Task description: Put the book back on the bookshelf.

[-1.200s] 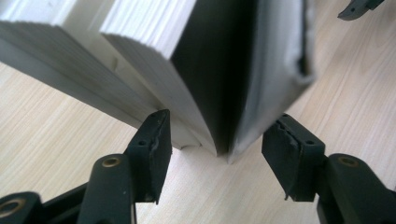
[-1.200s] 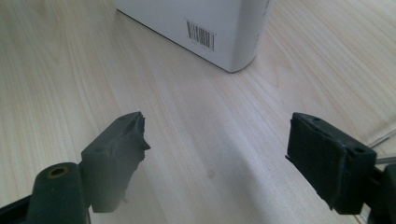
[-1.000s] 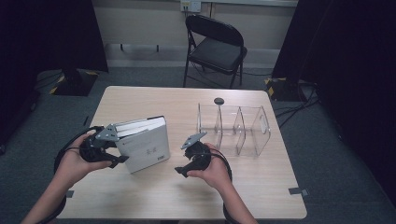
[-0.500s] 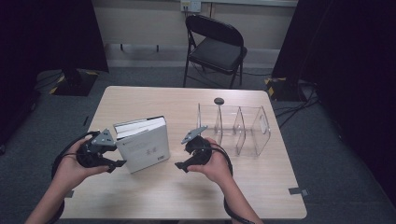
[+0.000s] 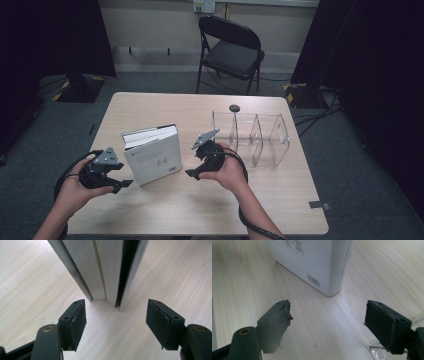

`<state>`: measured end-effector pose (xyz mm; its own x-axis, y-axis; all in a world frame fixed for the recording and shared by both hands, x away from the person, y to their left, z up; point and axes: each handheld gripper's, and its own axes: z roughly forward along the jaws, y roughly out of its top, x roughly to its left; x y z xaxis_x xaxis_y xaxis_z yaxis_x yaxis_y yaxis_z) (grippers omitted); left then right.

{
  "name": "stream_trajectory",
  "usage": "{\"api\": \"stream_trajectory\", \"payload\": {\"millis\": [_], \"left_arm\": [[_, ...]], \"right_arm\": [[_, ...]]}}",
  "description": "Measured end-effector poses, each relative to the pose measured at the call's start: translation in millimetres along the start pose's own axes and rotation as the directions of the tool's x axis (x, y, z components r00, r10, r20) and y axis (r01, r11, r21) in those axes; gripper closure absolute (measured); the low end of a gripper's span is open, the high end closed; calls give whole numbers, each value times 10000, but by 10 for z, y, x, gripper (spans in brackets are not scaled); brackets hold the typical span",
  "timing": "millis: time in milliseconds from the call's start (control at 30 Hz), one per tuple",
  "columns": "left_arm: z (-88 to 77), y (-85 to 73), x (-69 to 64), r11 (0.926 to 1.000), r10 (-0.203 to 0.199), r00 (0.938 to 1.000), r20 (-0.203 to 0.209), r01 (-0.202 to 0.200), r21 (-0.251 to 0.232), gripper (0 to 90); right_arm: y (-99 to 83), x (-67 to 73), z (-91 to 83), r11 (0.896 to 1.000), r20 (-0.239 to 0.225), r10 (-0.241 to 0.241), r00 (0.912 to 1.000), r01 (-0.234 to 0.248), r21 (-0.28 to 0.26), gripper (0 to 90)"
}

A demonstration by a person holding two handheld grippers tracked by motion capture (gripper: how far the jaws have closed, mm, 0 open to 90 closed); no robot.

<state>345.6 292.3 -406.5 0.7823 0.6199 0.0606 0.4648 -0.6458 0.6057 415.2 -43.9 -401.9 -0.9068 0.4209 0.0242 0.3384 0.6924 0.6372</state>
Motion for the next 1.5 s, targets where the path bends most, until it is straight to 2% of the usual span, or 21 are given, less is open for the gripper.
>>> {"api": "stream_trajectory", "payload": {"millis": [33, 200, 333, 467, 567, 600, 667, 833, 900, 1067, 1133, 1367, 1400, 1433, 1467, 1500], "left_arm": [[11, -14, -7, 9999, -102, 9999, 39, 102, -35, 318], [107, -94, -32, 9998, -67, 9999, 93, 65, 178, 304], [189, -153, -44, 9995, -292, 9995, 150, 290, 138, 291], [261, -190, -56, 9994, -248, 9996, 115, 245, 252, 276], [312, -217, -71, 9989, -450, 9988, 197, 447, 170, 270], [323, -226, -65, 9993, -315, 9994, 170, 311, 206, 268], [368, -256, -74, 9988, -433, 9987, 276, 427, 221, 264], [452, -317, -92, 9990, -323, 9989, 325, 313, 307, 248], [483, -338, -111, 9986, -491, 9983, 318, 484, 221, 248], [547, -380, -145, 9990, -309, 9986, 438, 294, 340, 240], [579, -398, -160, 9992, -322, 9984, 460, 311, 246, 235], [628, -445, -169, 9997, -244, 9990, 369, 243, 45, 219], [621, -446, -162, 9995, -261, 9982, 535, 253, 169, 218], [643, -458, -167, 9995, -304, 9984, 472, 309, -102, 212], [652, -468, -162, 9989, -399, 9974, 606, 413, -212, 204], [661, -481, -164, 9984, -486, 9974, 533, 500, -259, 184]], "right_arm": [[4, -8, -4, 10000, -41, 10, 10000, -10, -8, 193], [24, -40, -33, 9999, -76, 125, 9999, -125, -4, 194], [52, -53, -60, 10000, -92, 39, 9999, -39, -9, 195], [85, -71, -98, 10000, -133, -30, 9999, 29, -79, 195], [103, -90, -123, 10000, -127, 10, 9999, -10, -11, 195], [107, -95, -130, 10000, -128, 24, 9999, -24, 2, 195], [117, -111, -140, 10000, -182, 36, 9998, -37, -15, 194], [150, -116, -155, 9999, -269, -147, 9995, 147, 6, 195], [170, -114, -155, 9996, -263, -284, 9993, 285, 55, 194], [249, -107, -180, 9990, -259, -429, 9987, 432, 110, 194], [284, -116, -195, 9980, -232, -617, 9978, 619, 96, 194], [357, -145, -273, 9980, -267, -624, 9977, 620, -143, 194], [367, -146, -280, 9981, -293, -610, 9977, 607, -131, 194], [383, -146, -284, 9980, -352, -617, 9975, 612, -135, 195], [398, -146, -289, 9975, -326, -699, 9970, 697, -75, 194], [416, -143, -287, 9972, -351, -744, 9966, 741, -79, 194]]}}
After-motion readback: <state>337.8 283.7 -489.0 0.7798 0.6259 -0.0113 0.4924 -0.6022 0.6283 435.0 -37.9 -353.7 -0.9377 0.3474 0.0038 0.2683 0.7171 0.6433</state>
